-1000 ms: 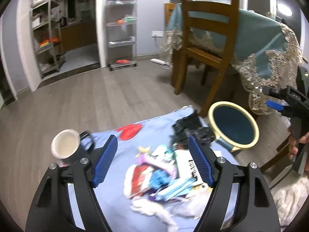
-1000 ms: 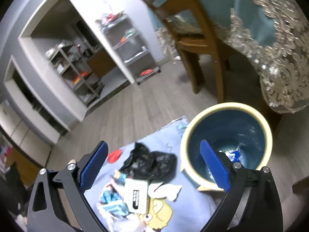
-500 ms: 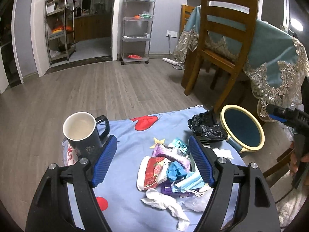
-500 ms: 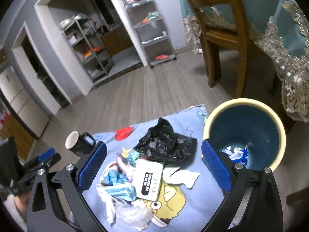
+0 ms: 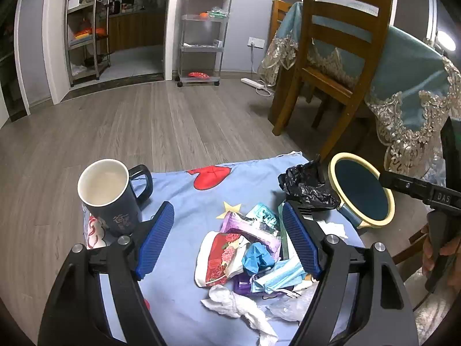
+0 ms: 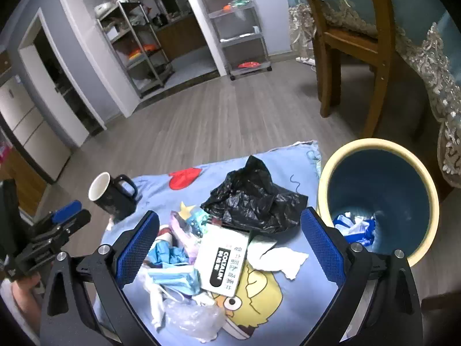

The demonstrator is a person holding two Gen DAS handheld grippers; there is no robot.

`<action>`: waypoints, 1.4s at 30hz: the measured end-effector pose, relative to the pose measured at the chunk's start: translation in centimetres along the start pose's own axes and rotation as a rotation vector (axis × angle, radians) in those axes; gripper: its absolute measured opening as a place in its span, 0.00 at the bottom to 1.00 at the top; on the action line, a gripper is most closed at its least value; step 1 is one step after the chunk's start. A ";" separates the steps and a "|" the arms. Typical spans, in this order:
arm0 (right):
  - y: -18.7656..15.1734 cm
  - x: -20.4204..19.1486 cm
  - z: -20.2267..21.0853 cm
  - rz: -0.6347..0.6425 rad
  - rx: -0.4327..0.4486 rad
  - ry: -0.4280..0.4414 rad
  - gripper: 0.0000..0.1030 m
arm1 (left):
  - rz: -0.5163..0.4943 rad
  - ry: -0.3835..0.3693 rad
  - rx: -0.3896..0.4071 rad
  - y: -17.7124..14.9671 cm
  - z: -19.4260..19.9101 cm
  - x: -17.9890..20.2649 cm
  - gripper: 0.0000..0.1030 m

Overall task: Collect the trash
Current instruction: 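Move both tools back over the trash pile, then grasp the black plastic bag with the right tool and lift it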

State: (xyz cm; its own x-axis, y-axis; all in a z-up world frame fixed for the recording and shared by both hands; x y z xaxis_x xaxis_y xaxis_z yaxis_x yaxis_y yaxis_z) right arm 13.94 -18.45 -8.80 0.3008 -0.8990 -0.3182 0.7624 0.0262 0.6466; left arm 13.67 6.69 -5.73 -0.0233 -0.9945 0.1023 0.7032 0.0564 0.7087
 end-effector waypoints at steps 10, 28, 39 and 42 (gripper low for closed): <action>-0.3 2.6 -2.0 -0.140 -0.042 0.006 0.95 | 0.002 0.032 -0.048 -0.4 -1.5 -0.4 0.74; -0.4 3.5 -11.6 -0.048 -0.209 -0.138 0.65 | -0.008 0.038 -0.135 -1.8 -4.9 0.3 0.74; -1.5 5.2 -11.8 -0.086 -0.288 -0.151 0.07 | -0.030 0.037 -0.155 -2.1 -5.8 1.4 0.74; -0.6 5.2 -10.3 -0.100 -0.247 -0.133 0.07 | -0.032 0.033 -0.152 -2.0 -5.8 1.5 0.74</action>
Point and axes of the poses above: each gripper's, at about its wrist camera, not at the fingertips, and z roughly against the way its jaws point, x to its right, y to its top, the point moved 5 cm from there along -z, roughly the way its jaws point, and after that the axes turned 2 degrees about y, right-handed, at the moved point
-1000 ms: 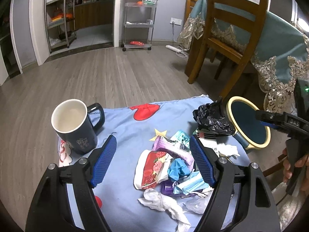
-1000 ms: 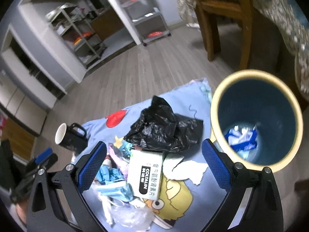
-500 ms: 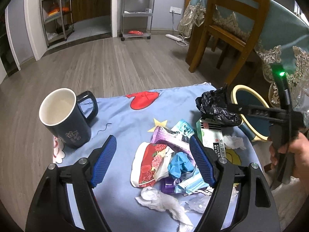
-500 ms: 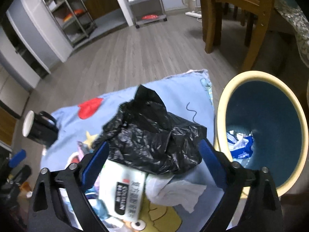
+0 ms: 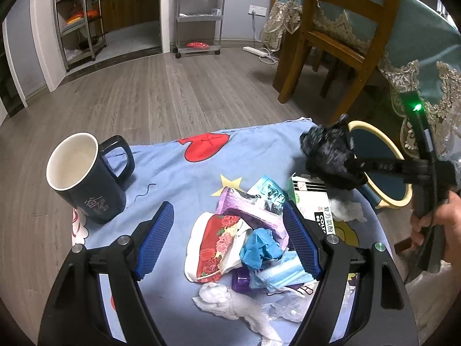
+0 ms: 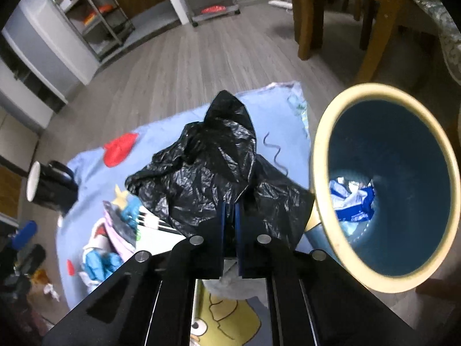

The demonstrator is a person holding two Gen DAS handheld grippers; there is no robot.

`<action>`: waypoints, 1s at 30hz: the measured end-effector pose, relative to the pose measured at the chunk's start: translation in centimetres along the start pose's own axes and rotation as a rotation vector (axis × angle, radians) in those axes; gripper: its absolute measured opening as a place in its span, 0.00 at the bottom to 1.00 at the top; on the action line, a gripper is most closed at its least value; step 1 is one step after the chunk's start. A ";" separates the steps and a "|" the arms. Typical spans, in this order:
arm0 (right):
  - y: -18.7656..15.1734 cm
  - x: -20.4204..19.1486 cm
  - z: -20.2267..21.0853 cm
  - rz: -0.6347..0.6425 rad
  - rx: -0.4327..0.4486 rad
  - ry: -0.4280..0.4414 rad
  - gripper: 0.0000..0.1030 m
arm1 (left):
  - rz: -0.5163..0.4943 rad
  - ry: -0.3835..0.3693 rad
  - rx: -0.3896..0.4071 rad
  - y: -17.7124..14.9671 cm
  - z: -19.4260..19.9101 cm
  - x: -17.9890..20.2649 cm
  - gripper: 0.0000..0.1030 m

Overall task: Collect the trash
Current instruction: 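Grasp the black plastic bag with the right tool and lift it, then grasp the white tissue with the left tool while the right tool holds the black bag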

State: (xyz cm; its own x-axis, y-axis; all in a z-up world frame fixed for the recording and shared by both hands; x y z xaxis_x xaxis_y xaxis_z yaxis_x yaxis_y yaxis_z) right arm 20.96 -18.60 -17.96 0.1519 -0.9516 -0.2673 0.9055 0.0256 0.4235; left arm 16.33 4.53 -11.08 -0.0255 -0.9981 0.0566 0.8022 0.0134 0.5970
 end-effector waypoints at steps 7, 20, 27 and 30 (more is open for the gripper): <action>0.6 1.0 5.7 -0.052 0.091 0.063 0.07 | -0.069 -0.025 -0.007 -0.3 -0.3 2.3 0.74; -0.3 5.1 12.4 -0.148 0.188 0.131 0.07 | -0.255 -0.218 -0.040 -1.9 -3.0 13.8 0.74; 0.3 8.5 13.2 -0.221 0.216 0.125 0.07 | -0.349 -0.231 -0.052 -2.6 -6.4 18.9 0.74; 0.5 10.1 13.3 -0.255 0.219 0.136 0.07 | -0.453 -0.199 -0.079 -3.2 -8.0 21.1 0.69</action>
Point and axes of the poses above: each gripper's, at about its wrist camera, not at the fingertips, and z roughly against the way its jaws point, x to its right, y to its top, the point moved 5 cm from there along -z, roughly the way its jaws point, and after that the axes turned 2 degrees about y, right-handed, at the moved point
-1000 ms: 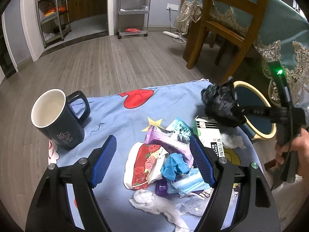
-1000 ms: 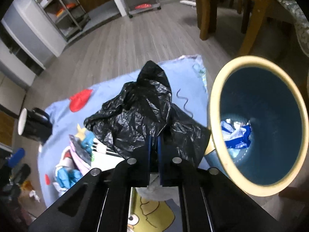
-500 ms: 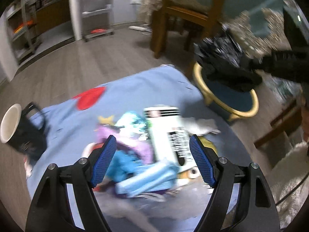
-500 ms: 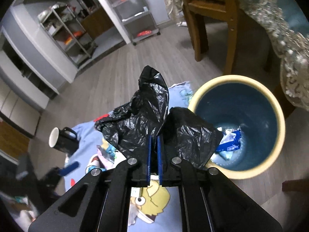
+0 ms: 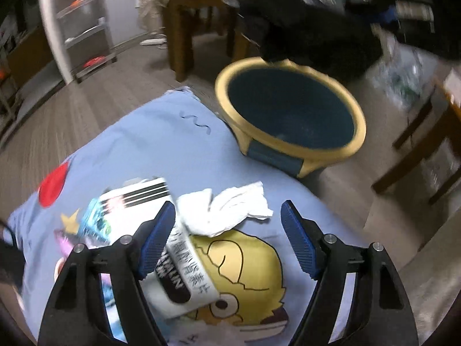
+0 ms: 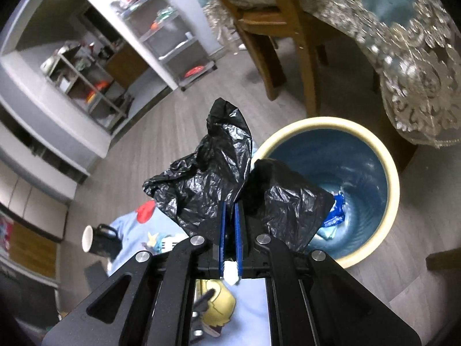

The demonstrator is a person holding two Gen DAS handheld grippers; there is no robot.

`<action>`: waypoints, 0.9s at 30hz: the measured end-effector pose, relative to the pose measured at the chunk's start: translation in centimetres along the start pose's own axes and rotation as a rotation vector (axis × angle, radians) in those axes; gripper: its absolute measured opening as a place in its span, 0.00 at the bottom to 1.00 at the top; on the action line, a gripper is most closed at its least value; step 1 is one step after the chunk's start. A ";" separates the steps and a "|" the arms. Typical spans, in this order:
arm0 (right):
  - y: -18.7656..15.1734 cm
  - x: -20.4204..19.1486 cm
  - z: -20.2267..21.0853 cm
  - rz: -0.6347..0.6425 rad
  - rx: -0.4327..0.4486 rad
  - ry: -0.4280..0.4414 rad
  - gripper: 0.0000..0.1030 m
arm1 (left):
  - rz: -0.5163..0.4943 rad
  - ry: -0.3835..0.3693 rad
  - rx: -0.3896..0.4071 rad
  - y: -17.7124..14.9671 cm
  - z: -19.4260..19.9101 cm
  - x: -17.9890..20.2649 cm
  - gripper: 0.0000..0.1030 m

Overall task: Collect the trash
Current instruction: 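Grasp the white tissue with the left tool while the right tool holds the black bag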

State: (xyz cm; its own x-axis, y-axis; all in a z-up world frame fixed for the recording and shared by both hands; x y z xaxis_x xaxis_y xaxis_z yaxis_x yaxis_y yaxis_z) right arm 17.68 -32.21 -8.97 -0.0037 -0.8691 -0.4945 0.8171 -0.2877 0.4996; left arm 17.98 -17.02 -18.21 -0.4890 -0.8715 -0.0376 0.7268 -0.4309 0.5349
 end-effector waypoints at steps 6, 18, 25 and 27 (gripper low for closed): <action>0.6 1.5 -0.4 -0.044 -0.009 0.024 0.07 | -0.132 0.065 -0.081 0.6 -3.0 1.2 0.50; 0.6 2.2 -0.2 -0.074 -0.007 0.041 0.07 | -0.034 0.026 -0.039 0.9 -1.2 -1.3 0.00; 0.6 2.1 -0.3 -0.071 -0.005 0.036 0.07 | 0.007 -0.017 0.051 1.1 2.7 -1.8 0.00; 0.5 2.1 -0.3 -0.075 -0.004 0.033 0.07 | 0.013 -0.018 0.062 1.1 3.3 -1.8 0.00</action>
Point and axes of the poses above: each gripper's, at about its wrist camera, not at the fingertips, and z roughly against the way its jaws point, x to its right, y to its top, the point moved 5 cm from there along -z, roughly the way its jaws point, and after that the axes turned 2 degrees about y, right-handed, at the moved point
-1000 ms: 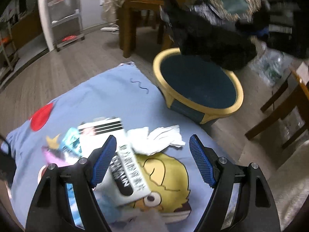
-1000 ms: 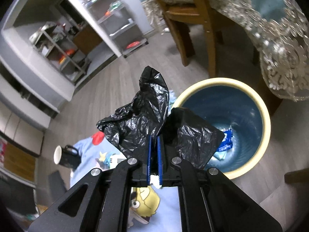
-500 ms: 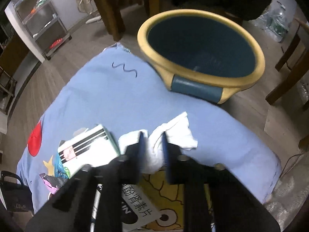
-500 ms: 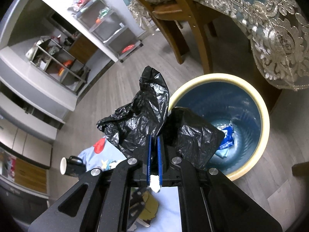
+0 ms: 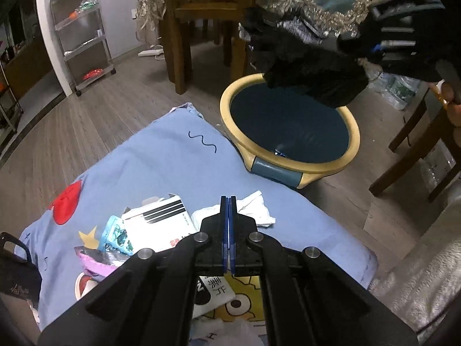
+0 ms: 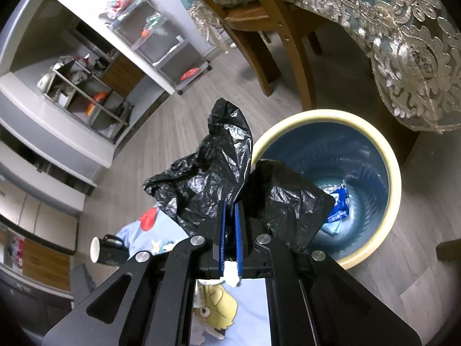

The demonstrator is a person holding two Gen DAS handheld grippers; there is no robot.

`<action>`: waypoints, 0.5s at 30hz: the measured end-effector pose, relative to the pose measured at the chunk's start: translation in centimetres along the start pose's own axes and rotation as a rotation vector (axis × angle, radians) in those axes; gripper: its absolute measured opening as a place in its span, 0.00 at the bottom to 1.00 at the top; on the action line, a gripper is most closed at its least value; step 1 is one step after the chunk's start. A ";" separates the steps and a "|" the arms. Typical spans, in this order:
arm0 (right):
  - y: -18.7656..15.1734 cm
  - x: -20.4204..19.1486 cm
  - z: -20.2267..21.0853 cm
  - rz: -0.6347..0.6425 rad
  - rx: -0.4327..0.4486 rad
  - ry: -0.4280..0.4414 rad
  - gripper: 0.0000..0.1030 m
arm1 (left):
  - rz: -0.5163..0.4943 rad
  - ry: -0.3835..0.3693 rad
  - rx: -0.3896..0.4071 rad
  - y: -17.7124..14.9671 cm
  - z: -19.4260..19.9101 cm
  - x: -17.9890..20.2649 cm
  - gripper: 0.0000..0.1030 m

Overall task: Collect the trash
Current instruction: 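Grasp the white tissue with the left tool while the right tool holds the black bag, then drop the black bag and white tissue into the wastebasket from both tools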

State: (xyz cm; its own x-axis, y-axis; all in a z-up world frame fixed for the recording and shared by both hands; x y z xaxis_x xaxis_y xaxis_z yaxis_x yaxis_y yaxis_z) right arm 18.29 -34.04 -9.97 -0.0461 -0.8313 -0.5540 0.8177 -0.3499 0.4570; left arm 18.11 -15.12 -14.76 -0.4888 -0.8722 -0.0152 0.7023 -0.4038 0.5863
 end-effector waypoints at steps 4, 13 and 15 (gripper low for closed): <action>0.0 -0.1 0.0 -0.005 0.000 0.002 0.07 | 0.000 -0.014 -0.050 -0.6 -0.6 0.3 0.01; -0.1 0.1 -0.4 -0.009 -0.013 0.007 0.07 | -0.044 0.046 -0.167 -2.1 -5.5 0.5 0.43; -0.1 0.1 -0.5 -0.020 -0.021 0.022 0.07 | -0.080 0.069 -0.216 -2.5 -7.0 0.8 0.43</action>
State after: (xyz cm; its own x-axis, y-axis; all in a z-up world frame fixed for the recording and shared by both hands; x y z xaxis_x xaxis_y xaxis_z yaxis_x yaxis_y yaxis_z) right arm 18.49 -33.87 -10.47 -0.0498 -0.8144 -0.5781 0.8284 -0.3570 0.4316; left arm 19.58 -16.76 -21.96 -0.5162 -0.8488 -0.1146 0.7607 -0.5158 0.3939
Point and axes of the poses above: each gripper's, at about its wrist camera, not at the fingertips, and z roughly against the way its jaws point, x to its right, y to its top, the point moved 5 cm from there along -z, roughly the way its jaws point, and after that the axes turned 2 degrees about y, right-handed, at the moved point
